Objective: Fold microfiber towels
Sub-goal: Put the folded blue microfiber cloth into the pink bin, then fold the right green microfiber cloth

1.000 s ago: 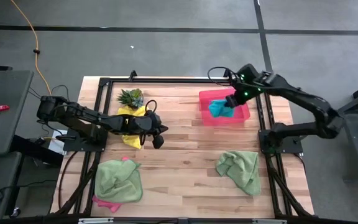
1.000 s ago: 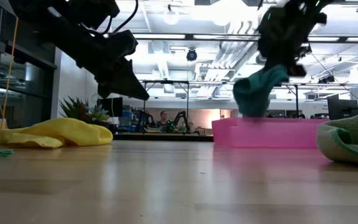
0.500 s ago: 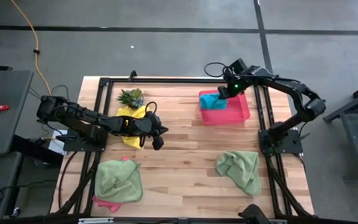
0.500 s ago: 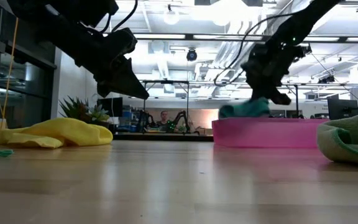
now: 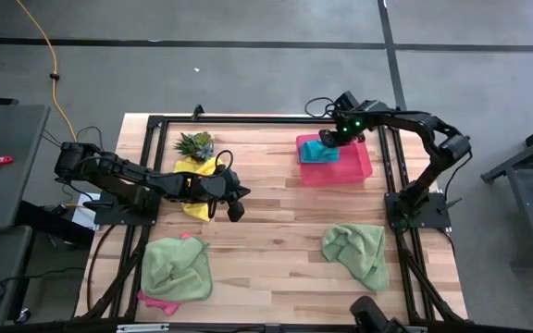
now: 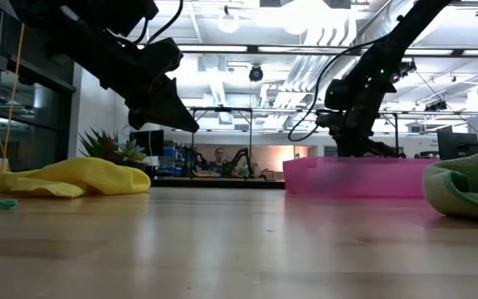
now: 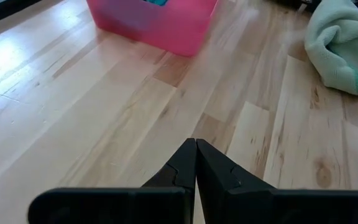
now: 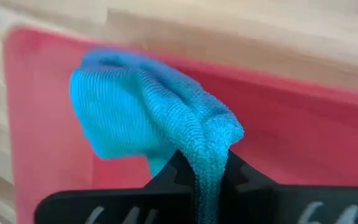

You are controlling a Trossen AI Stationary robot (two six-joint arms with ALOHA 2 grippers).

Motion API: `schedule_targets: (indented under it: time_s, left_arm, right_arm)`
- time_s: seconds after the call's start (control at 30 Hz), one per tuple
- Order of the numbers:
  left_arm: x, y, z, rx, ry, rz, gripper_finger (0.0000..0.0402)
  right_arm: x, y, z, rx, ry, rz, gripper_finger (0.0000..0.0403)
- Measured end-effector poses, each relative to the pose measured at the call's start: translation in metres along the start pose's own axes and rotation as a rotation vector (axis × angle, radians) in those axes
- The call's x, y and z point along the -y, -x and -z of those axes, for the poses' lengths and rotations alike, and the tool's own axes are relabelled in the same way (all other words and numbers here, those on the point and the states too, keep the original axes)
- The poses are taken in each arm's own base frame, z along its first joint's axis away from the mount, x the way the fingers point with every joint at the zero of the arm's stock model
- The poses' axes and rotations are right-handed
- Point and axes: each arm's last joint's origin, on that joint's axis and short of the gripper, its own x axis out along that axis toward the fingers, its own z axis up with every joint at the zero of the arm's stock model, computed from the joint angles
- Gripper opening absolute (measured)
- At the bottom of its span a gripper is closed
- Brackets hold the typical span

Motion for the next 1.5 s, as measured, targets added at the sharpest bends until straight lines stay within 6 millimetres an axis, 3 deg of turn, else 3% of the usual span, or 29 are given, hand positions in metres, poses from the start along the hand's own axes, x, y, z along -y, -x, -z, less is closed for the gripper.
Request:
schedule_targets:
  time_s: [0.3, 0.43, 0.57, 0.73, 0.87, 1.03, 1.17, 1.27, 1.37, 1.5]
  left_arm:
    - [0.0, 0.0, 0.0, 0.006, 0.003, -0.014, 0.0]
    - [0.0, 0.0, 0.0, 0.006, 0.003, -0.014, 0.0]
    - [0.0, 0.0, 0.0, 0.006, 0.002, -0.014, 0.0]
    - [-0.001, 0.0, 0.001, -0.004, 0.0, -0.012, 0.0]
    - [-0.001, 0.0, 0.001, -0.007, -0.001, -0.01, 0.0]
    - [-0.001, 0.0, 0.001, -0.01, -0.002, -0.011, 0.0]
    - [-0.001, 0.0, 0.001, -0.01, 0.006, -0.012, 0.0]
    - [-0.001, 0.0, 0.001, -0.01, 0.022, -0.012, 0.0]
    - [-0.001, -0.001, 0.002, -0.015, 0.021, -0.019, 0.0]
    - [-0.001, -0.003, 0.004, -0.024, 0.034, -0.025, 0.0]
  right_arm:
    - [-0.003, 0.0, -0.005, 0.046, -0.082, -0.025, 0.0]
    - [-0.002, 0.0, -0.003, 0.038, -0.084, -0.013, 0.0018]
    - [-0.002, 0.0, -0.004, 0.047, -0.084, 0.005, 0.0065]
    - [-0.001, 0.002, -0.004, 0.037, -0.031, 0.017, 0.0155]
    - [-0.001, 0.019, -0.009, 0.013, 0.043, 0.175, 0.0212]
    - [-0.013, 0.046, -0.017, 0.027, 0.146, 0.281, 0.0234]
    - [-0.022, 0.059, -0.014, 0.073, 0.164, 0.27, 0.0235]
    - [-0.026, 0.057, -0.005, 0.089, 0.147, 0.262, 0.0218]
    - [-0.032, 0.043, 0.008, 0.116, 0.139, 0.236, 0.0159]
    - [-0.04, 0.014, 0.029, 0.127, 0.125, 0.193, 0.0031]
